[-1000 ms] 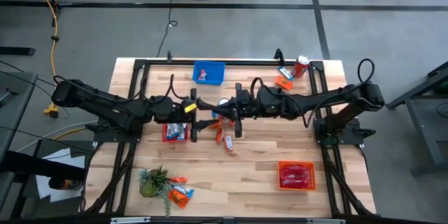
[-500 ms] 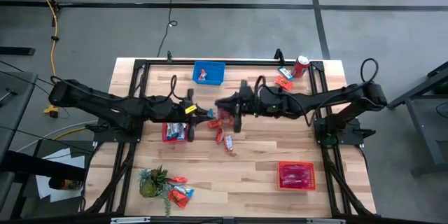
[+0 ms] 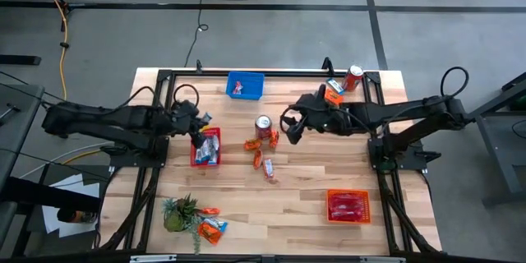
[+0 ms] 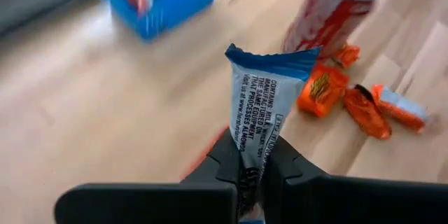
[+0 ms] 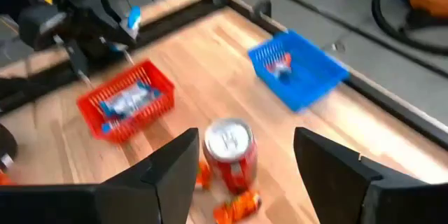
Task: Sort candy
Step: Put the white chocolate into the red bin
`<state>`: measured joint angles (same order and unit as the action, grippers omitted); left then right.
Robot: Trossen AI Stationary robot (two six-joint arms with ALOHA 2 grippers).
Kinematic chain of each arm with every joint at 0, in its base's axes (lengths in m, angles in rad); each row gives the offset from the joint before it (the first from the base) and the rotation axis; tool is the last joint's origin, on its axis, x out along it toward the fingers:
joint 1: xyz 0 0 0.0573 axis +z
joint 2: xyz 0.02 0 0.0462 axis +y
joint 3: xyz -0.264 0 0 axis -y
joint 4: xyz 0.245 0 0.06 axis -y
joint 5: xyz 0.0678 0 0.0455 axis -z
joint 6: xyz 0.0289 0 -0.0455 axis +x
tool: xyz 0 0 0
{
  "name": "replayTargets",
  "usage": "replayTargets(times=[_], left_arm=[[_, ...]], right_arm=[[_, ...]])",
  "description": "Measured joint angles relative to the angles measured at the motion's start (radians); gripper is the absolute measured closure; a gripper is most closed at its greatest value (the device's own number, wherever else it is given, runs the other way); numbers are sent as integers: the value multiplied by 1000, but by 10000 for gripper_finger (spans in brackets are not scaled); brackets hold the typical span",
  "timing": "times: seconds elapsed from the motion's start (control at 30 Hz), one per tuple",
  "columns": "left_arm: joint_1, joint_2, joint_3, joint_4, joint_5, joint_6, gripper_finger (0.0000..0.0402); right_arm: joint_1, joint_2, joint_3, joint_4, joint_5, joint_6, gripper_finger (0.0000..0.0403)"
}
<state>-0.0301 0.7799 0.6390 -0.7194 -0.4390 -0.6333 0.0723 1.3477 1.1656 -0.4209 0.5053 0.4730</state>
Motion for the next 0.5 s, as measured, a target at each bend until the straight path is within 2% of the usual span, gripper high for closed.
replayTargets(times=[0.27,0.5], left_arm=[[10,67,-190,202,132,-545,398],[9,151,-209,203,168,-726,398]], right_arm=[[0,19,-2,-76,-1,73,172],[0,20,-2,-77,-3,72,172]])
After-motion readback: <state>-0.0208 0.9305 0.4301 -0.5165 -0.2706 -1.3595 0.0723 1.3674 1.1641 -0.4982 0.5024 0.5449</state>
